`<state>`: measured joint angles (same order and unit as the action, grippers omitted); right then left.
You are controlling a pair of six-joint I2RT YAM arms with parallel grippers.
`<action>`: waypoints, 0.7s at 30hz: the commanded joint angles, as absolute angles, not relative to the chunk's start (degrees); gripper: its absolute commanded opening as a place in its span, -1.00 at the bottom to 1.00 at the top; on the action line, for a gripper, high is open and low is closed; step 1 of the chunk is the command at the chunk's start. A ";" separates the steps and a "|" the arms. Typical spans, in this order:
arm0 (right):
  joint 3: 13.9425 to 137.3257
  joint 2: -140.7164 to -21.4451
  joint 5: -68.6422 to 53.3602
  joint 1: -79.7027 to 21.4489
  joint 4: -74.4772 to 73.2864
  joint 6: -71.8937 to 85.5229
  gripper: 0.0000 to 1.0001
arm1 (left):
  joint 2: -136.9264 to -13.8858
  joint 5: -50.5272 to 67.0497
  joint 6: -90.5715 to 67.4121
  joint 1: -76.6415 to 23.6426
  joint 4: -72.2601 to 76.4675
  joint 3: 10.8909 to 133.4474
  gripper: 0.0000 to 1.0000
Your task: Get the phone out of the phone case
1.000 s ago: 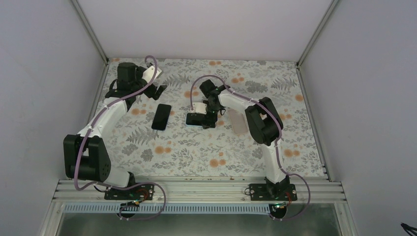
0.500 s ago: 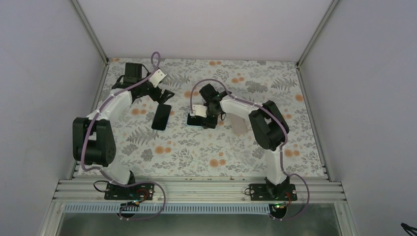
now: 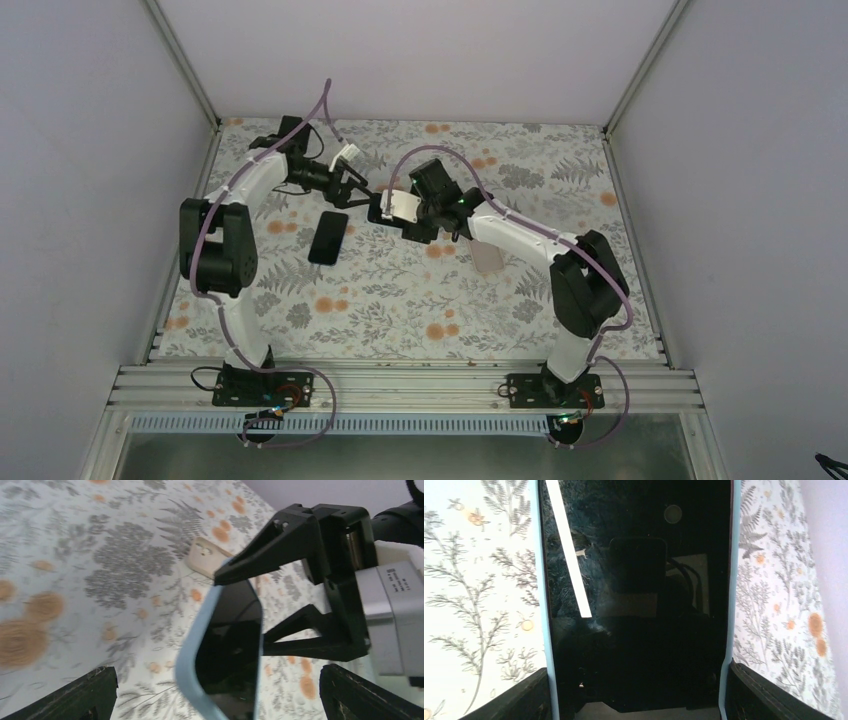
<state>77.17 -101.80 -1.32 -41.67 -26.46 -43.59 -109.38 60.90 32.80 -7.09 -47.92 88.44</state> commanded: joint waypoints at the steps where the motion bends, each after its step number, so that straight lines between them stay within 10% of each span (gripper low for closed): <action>1: 75.59 -99.74 3.58 -42.77 -18.83 -41.76 0.27 | -111.78 69.68 34.73 -8.79 -54.89 91.99 1.00; 21: 75.78 -96.89 7.26 -44.25 -12.87 -40.34 0.24 | -114.03 65.51 28.26 -8.90 -47.03 90.48 0.94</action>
<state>75.22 -100.75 6.70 -43.20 -18.57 -41.67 -113.21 66.37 29.30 -9.17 -49.60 90.83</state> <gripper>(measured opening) 0.763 0.970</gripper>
